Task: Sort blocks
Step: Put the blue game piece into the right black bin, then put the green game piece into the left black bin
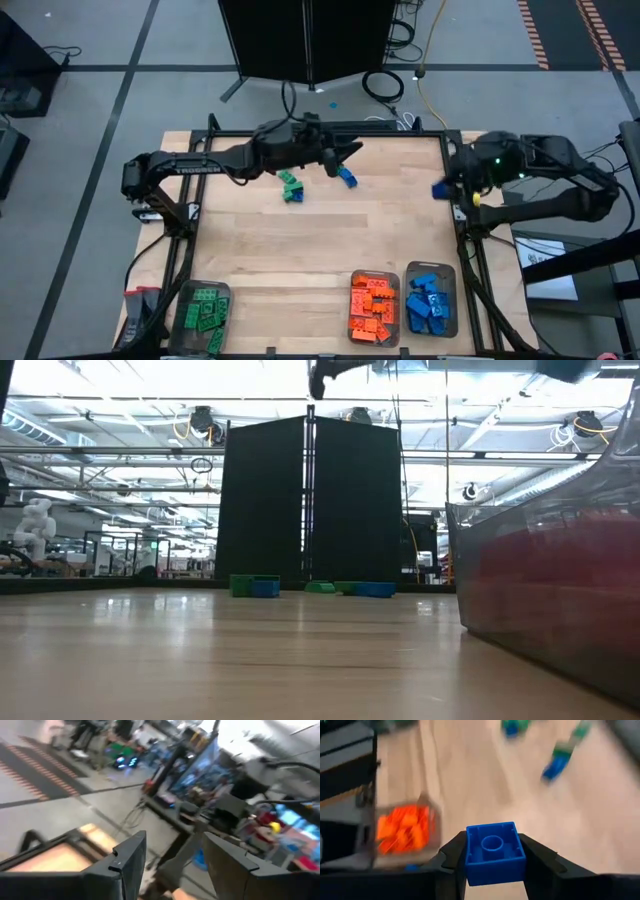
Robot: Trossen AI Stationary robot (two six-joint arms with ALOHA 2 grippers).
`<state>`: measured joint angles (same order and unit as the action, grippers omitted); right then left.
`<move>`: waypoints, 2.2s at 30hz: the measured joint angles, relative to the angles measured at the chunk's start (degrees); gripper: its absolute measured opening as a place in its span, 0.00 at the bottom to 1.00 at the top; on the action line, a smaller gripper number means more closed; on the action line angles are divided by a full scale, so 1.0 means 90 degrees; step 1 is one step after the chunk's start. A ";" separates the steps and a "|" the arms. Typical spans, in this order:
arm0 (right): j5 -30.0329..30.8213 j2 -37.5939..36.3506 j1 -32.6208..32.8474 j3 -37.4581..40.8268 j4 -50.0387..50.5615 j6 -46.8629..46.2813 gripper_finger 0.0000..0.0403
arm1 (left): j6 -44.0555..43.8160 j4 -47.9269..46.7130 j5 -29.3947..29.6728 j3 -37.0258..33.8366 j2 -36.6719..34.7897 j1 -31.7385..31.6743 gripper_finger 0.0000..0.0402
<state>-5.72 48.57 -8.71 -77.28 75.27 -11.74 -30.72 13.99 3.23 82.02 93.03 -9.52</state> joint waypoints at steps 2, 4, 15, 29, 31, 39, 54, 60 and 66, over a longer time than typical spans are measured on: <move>-0.0232 -0.0011 0.0173 0.0000 0.0521 -0.0459 0.31 | 0.0000 -0.0244 0.0160 0.0000 0.0000 -0.0007 0.48; -0.0359 -0.0011 0.0365 0.0067 0.0667 -0.0709 0.31 | 0.0006 -0.0400 0.0218 0.0000 0.0000 -0.0023 0.48; -0.2009 -0.0452 0.1939 0.3168 -0.1348 -0.1923 0.31 | 0.0004 -0.0460 0.0310 0.0000 0.0000 -0.0024 0.48; -0.0956 -0.0310 0.4485 0.3993 -0.3375 -0.3607 0.31 | 0.0144 -0.0509 0.0338 0.0000 0.0002 -0.0055 0.48; -0.0791 -0.0088 0.4728 0.3993 -0.3282 -0.3624 0.31 | 0.0270 -0.0528 0.0343 0.0000 0.0002 -0.0062 0.48; -0.0373 0.0530 0.5335 0.3993 -0.3245 -0.3696 0.33 | 0.0295 -0.0751 0.0412 0.0002 0.0008 -0.0070 0.48; -0.0362 0.1207 0.5731 0.3993 -0.3141 -0.3957 0.54 | 0.0531 -0.1326 0.0420 0.0002 0.0010 -0.0073 0.48; -0.0144 0.0861 0.5670 0.3845 -0.2845 -0.4085 0.54 | 0.1803 -0.1782 0.0910 0.0002 0.0010 -0.0111 0.48; 0.0854 0.0486 0.5670 0.3194 -0.1496 -0.3935 0.53 | 0.1655 -0.2008 0.1068 0.0005 0.0369 -0.0350 0.48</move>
<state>1.97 52.94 42.33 -48.53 61.80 -47.16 -15.83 -4.09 12.84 82.06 96.36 -12.67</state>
